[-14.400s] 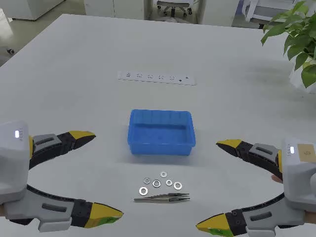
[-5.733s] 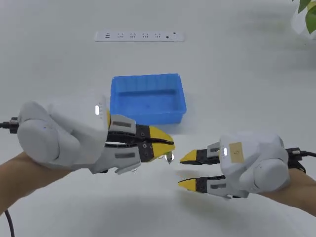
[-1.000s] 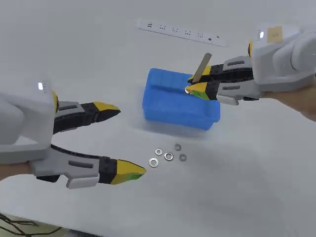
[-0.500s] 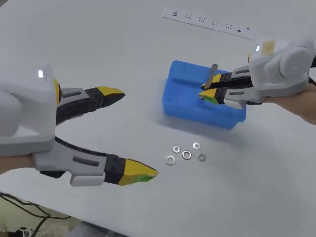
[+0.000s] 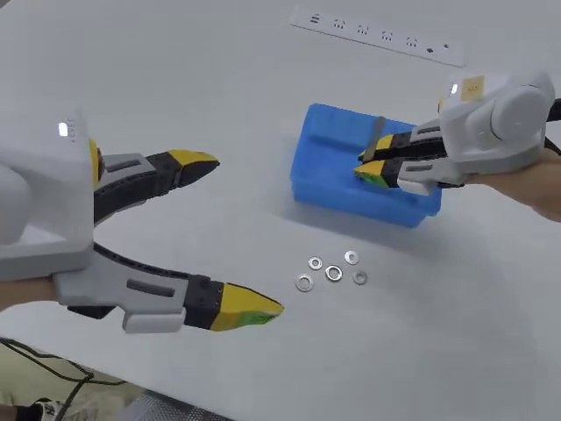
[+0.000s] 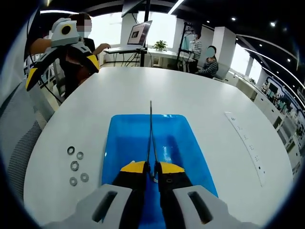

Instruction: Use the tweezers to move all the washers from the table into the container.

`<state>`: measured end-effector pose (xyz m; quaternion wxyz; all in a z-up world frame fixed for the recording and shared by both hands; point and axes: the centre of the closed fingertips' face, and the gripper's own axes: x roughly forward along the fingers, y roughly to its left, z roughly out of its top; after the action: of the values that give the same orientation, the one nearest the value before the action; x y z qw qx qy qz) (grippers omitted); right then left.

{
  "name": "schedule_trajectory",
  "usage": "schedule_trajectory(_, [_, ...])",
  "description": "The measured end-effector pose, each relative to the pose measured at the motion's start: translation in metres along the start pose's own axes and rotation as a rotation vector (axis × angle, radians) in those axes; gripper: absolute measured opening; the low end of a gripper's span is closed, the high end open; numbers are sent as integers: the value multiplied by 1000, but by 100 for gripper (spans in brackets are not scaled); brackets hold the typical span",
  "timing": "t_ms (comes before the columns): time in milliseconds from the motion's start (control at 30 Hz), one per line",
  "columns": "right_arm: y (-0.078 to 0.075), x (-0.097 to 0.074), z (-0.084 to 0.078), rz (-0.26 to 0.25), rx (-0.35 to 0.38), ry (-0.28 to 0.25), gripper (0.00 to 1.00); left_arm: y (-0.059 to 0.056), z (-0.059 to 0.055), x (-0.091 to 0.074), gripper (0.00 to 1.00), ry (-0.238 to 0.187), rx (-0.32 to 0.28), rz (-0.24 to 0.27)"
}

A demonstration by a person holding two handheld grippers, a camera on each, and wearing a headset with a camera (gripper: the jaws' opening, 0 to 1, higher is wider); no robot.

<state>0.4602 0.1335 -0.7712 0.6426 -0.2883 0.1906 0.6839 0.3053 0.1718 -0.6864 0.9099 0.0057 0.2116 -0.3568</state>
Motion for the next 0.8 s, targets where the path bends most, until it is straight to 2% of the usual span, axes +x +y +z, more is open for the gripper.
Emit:
schedule_trajectory(333, [5,-2,1,6,-16,11,11,-2,-1,1,99,10,8,-1])
schedule_trajectory(467, [4,-4,7,-1,-14,-5,11,-5,-1,0,99,13,10,-6])
schedule_trajectory(600, [0,-7,15,-18,3,-35,11,-1,2,0,99,4,6,0])
schedule_trajectory(633, [0,-9,17,-18,9,-41,10,3,10,2,99,-28,-14,8])
schedule_trajectory(667, [1,-9,18,-18,10,-44,10,6,21,4,99,-78,-24,17])
schedule_trajectory(700, [1,-10,19,-19,8,-45,10,12,34,6,99,-121,-16,19])
schedule_trajectory(733, [3,-11,20,-20,2,-45,9,15,40,9,98,-137,-10,19])
schedule_trajectory(800, [5,-13,22,-19,-13,-40,9,25,45,20,96,-120,27,23])
